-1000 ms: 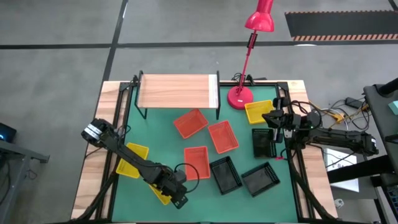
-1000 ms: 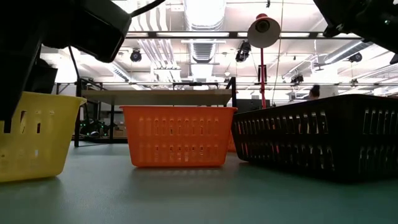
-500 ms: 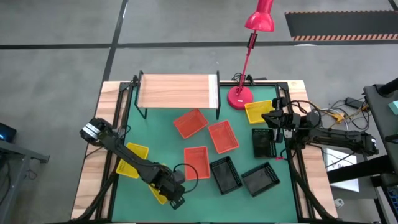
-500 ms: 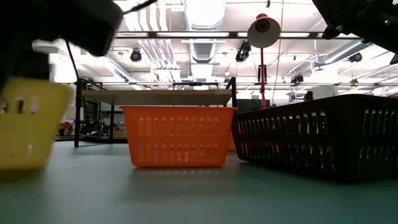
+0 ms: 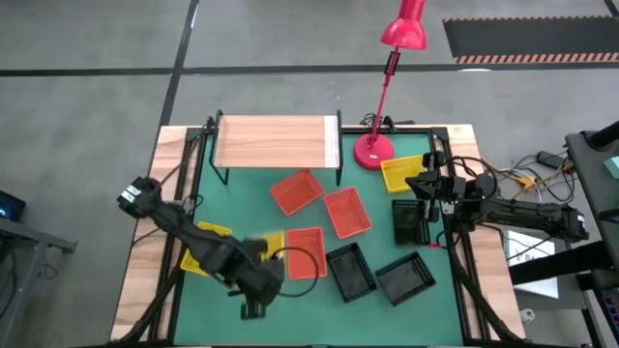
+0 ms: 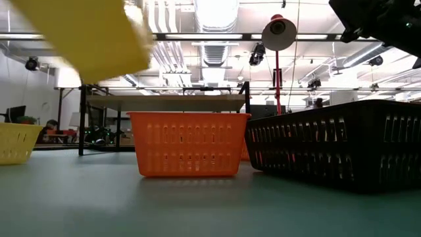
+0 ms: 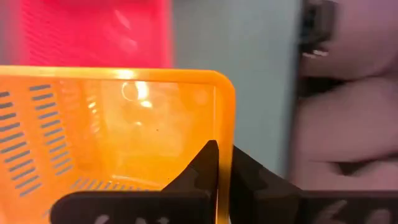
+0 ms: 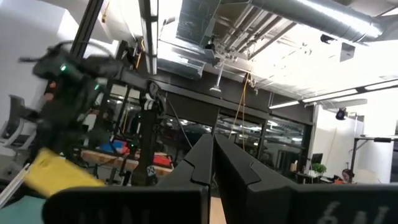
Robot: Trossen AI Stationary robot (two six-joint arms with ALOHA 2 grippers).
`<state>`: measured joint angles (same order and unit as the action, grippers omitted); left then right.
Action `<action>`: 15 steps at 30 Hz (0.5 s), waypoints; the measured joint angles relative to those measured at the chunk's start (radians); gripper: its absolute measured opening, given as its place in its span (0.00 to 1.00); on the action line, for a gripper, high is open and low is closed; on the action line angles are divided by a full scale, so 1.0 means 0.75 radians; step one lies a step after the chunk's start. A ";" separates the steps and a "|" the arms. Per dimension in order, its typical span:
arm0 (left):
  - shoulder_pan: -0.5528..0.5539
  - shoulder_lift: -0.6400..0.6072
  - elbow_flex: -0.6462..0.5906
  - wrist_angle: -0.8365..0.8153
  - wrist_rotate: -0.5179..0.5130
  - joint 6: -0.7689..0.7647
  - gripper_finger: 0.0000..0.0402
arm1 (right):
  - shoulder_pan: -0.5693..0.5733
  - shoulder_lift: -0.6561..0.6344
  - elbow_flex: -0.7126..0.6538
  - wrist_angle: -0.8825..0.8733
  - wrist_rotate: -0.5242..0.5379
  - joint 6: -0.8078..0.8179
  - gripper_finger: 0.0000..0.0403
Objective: Stack baskets on shelf by color
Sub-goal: Put the bottom right yellow bin on the shelf
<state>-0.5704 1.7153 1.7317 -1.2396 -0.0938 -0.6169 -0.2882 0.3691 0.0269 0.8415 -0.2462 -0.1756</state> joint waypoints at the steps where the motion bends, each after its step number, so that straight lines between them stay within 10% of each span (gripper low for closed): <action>1: 0.015 0.000 0.040 -0.071 -0.082 0.075 0.00 | 0.000 0.000 0.000 0.001 0.001 0.000 0.02; 6: 0.141 -0.015 0.135 -0.331 -0.400 0.492 0.00 | 0.000 0.000 0.000 0.001 0.001 0.000 0.02; 15: 0.698 -0.206 -0.025 -0.357 -0.489 1.092 0.00 | 0.000 0.000 0.000 0.000 0.002 0.000 0.02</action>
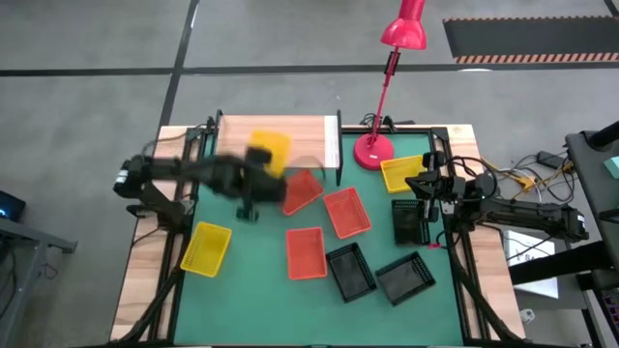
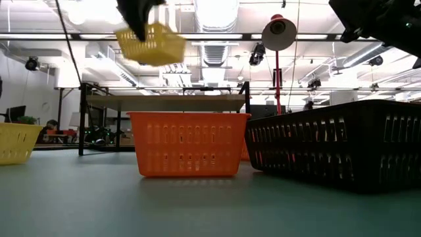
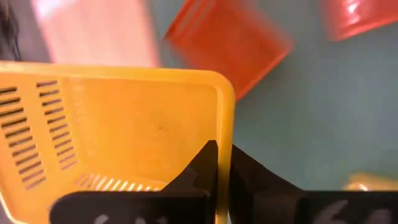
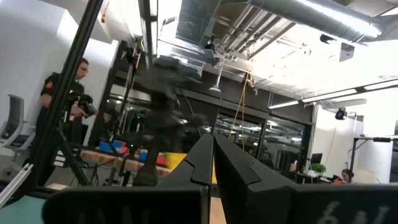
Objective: Stack baskets on shelf by color
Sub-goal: Put the bottom right yellow bin on the shelf
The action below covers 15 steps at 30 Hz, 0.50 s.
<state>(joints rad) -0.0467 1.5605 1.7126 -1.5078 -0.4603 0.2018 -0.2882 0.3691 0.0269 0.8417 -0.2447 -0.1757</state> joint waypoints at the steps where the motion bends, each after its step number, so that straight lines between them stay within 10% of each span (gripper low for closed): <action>1: 0.081 -0.035 -0.041 0.034 0.002 0.049 0.00 | 0.000 0.000 0.000 0.000 0.001 0.001 0.02; 8: 0.564 -0.277 -0.374 0.319 0.243 0.363 0.00 | 0.000 0.001 0.000 -0.017 0.000 0.002 0.02; 15: 0.683 -0.346 -0.538 0.315 0.279 0.419 0.00 | 0.000 0.002 -0.001 -0.031 0.001 0.001 0.02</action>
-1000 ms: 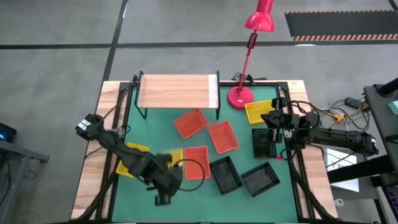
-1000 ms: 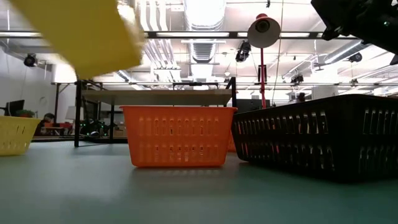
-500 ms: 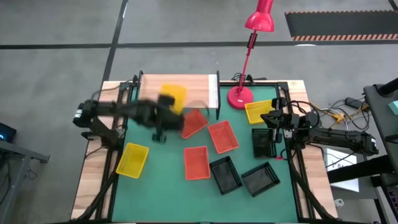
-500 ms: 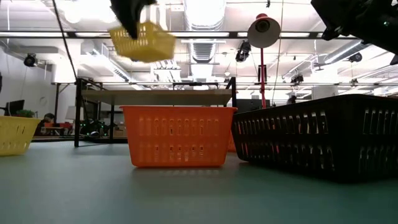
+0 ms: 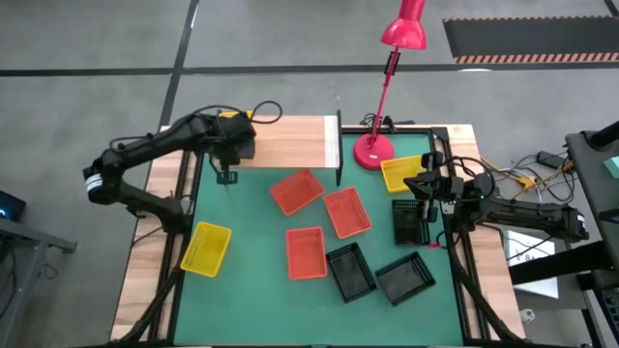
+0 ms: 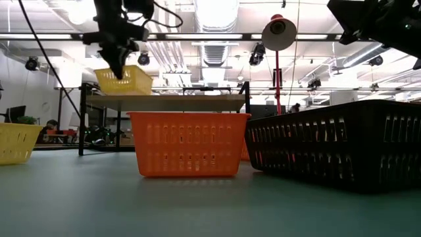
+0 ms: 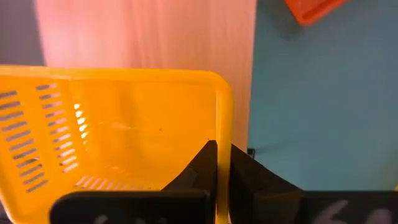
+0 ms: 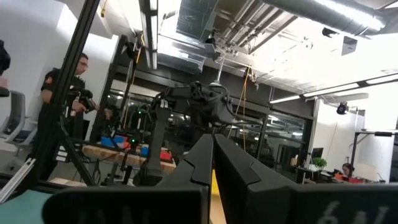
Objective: Stack baskets on shelf by color
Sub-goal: Put the bottom right yellow bin on the shelf
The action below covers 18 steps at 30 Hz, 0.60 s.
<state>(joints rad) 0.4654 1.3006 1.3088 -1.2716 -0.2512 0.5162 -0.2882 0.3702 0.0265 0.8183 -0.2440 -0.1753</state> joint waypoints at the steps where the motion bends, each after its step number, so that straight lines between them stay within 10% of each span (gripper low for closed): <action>1: 0.000 -0.001 -0.011 0.000 0.000 0.010 0.00 | 0.000 0.000 0.000 0.000 0.000 -0.001 0.02; 18: 0.000 0.036 -0.035 0.031 -0.011 0.033 0.00 | 0.000 -0.001 0.000 -0.010 0.000 -0.008 0.02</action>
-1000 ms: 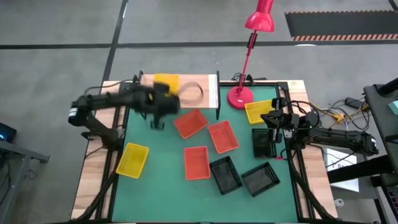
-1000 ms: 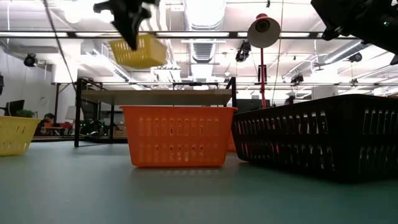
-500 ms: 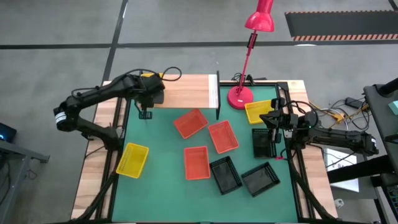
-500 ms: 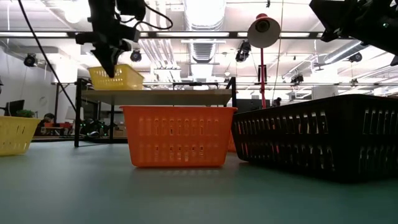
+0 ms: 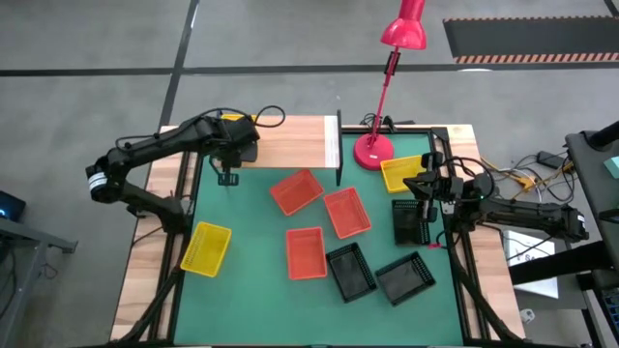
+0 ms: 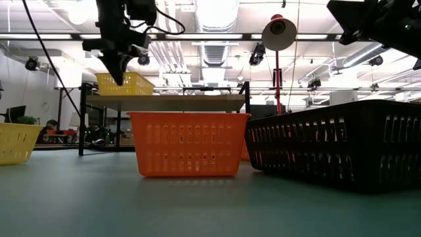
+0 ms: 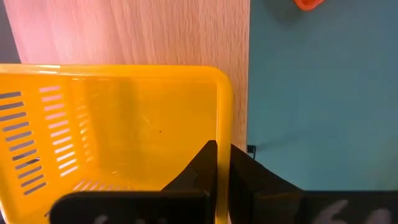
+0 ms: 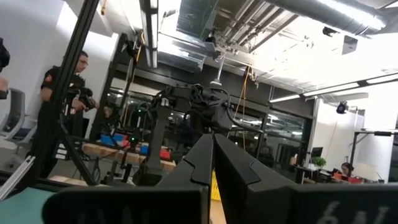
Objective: Stack baskets on shelf by color
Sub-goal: Put the bottom right yellow bin on the shelf
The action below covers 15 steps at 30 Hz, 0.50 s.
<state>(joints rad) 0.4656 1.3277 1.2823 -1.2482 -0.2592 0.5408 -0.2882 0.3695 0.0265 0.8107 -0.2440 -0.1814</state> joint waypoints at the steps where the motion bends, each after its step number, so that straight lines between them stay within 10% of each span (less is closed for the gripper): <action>1: 0.000 0.000 0.000 0.002 0.000 0.005 0.00 | 0.000 0.000 0.000 -0.002 0.000 0.004 0.02; 15: -0.002 -0.001 0.011 0.010 -0.043 0.030 0.29 | 0.000 0.000 0.000 -0.003 0.000 0.008 0.02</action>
<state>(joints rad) 0.4644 1.3270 1.2903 -1.2404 -0.2911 0.5632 -0.2882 0.3695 0.0265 0.8082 -0.2440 -0.1757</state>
